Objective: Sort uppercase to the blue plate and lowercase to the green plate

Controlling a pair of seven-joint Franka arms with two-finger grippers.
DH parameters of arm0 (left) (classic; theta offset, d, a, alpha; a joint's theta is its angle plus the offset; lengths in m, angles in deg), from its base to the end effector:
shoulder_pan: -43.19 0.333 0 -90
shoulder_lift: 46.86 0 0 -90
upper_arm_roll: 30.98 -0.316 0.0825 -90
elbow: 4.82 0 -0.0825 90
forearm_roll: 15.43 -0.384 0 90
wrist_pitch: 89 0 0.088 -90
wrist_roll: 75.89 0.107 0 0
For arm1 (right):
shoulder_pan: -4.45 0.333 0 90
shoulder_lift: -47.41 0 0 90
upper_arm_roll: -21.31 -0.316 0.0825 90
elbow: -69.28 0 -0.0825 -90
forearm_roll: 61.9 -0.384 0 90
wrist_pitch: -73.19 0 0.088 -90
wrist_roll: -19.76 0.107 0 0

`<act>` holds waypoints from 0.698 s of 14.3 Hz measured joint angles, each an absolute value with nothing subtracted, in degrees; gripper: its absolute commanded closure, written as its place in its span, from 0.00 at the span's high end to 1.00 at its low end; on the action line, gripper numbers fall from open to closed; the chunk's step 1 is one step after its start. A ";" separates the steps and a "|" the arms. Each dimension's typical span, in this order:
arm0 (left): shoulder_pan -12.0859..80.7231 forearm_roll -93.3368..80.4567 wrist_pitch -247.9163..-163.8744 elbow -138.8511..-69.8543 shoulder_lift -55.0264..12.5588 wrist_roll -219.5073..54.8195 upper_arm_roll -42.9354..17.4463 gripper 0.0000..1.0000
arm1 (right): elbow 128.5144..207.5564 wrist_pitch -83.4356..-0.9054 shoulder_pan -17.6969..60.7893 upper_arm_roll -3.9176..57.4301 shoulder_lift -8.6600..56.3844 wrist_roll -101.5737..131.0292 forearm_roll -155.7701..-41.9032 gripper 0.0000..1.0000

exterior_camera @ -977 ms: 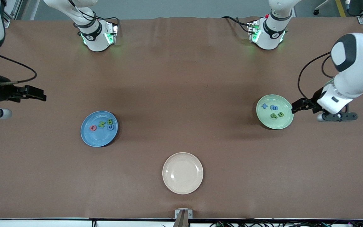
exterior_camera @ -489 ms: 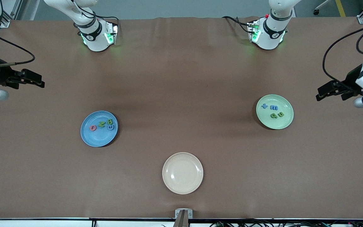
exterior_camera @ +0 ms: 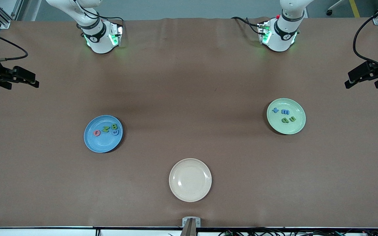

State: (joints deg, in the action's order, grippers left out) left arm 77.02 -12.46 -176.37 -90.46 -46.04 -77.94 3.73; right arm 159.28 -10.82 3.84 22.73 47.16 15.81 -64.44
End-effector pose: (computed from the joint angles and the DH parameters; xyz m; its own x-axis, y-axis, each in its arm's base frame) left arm 0.5539 -0.0116 0.6498 0.9997 0.0182 0.0164 0.0172 -0.9980 0.0605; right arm 0.5439 -0.0141 0.6136 0.9937 0.0382 -0.1053 0.0329 -0.9981 -0.0516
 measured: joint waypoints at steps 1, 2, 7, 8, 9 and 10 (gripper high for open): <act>76.64 -12.47 -175.72 -90.47 -45.90 -77.94 3.68 1.00 | 159.28 -10.81 3.84 22.65 47.46 15.81 -64.44 1.00; 75.62 -12.55 -175.30 -90.50 -45.71 -77.94 3.17 1.00 | 159.28 -10.81 3.84 22.58 47.80 15.81 -64.44 1.00; 54.74 -13.11 -174.96 -90.95 -44.94 -77.94 -16.91 1.00 | 159.28 -10.17 3.84 22.56 49.81 15.81 -64.45 1.00; 51.32 -13.13 -174.93 -91.04 -44.89 -77.94 -20.22 1.00 | 159.28 -9.92 3.84 22.56 50.14 15.81 -64.45 1.00; 49.43 -13.15 -174.91 -91.14 -44.88 -77.94 -21.97 1.00 | 159.28 -9.76 3.84 22.56 50.39 15.81 -64.46 1.00; 48.63 -13.15 -174.90 -91.20 -44.88 -77.94 -22.64 1.00 | 159.28 -9.68 3.84 22.56 50.54 15.81 -64.46 1.00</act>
State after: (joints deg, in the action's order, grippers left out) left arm 48.63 -13.15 -174.90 -91.20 -44.88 -77.94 -22.64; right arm 159.28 -9.68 3.84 22.56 50.54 15.81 -64.46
